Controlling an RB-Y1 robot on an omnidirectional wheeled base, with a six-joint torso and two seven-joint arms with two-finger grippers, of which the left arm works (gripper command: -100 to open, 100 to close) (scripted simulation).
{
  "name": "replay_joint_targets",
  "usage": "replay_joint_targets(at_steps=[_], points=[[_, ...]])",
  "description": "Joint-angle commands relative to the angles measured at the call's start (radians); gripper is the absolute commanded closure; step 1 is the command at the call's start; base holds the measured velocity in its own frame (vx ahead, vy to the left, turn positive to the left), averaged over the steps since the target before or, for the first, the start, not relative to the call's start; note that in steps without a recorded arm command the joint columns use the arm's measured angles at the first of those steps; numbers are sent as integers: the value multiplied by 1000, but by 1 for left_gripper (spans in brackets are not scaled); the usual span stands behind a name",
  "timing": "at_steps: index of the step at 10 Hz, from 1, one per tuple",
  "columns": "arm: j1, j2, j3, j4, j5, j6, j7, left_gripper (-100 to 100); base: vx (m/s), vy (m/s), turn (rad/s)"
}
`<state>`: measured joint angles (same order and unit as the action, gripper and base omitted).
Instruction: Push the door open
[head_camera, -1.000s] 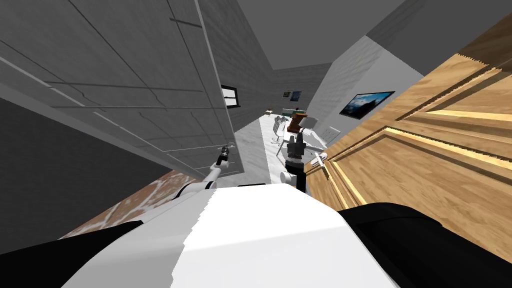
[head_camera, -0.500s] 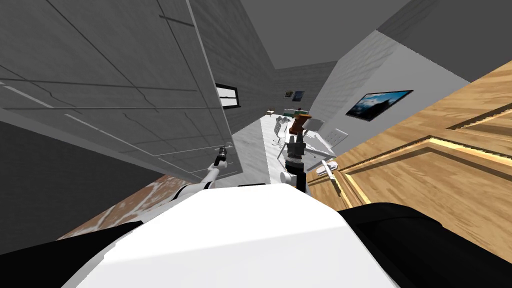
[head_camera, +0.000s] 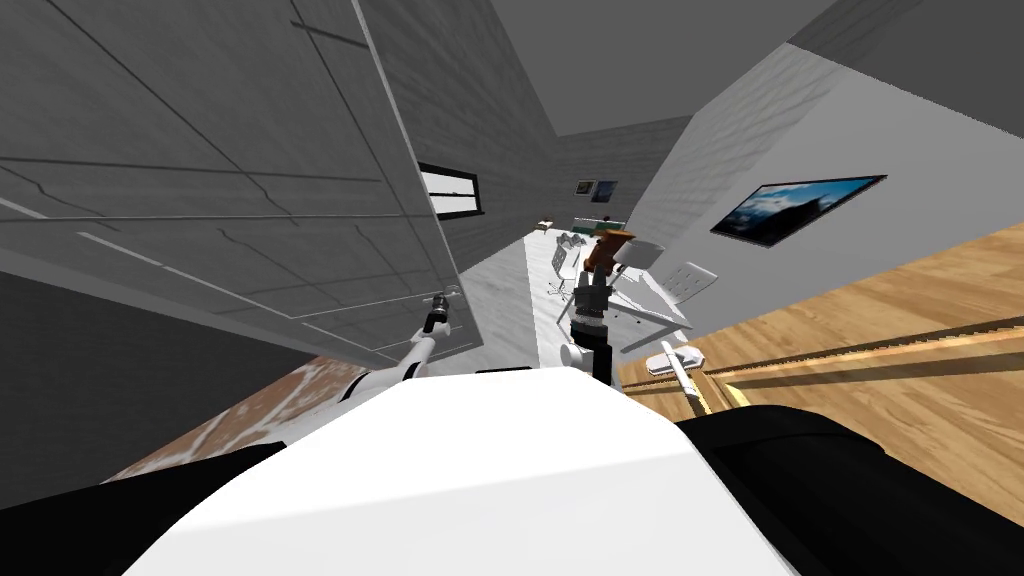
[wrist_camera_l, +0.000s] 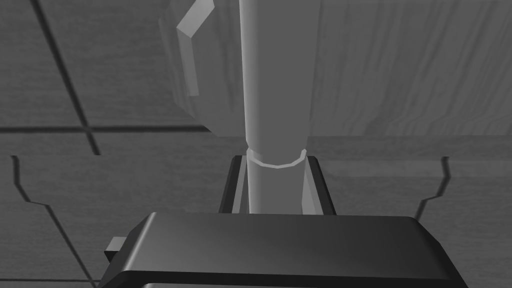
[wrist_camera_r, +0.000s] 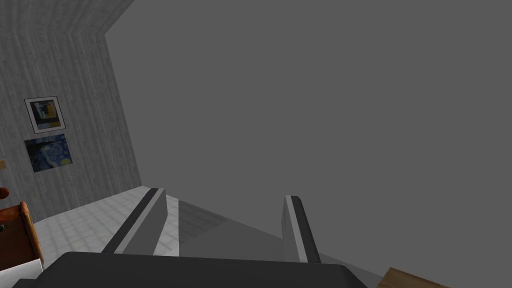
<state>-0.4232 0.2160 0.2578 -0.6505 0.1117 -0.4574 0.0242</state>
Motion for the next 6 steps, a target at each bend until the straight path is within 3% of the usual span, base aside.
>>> replay_joint_targets(at_steps=[1, 6], points=[[0, 20, 25, 5, 8, -3, -7, 100, 156, -100, 69], [5, 37, 72, 12, 22, -5, -24, 100, 182, -78, 68]])
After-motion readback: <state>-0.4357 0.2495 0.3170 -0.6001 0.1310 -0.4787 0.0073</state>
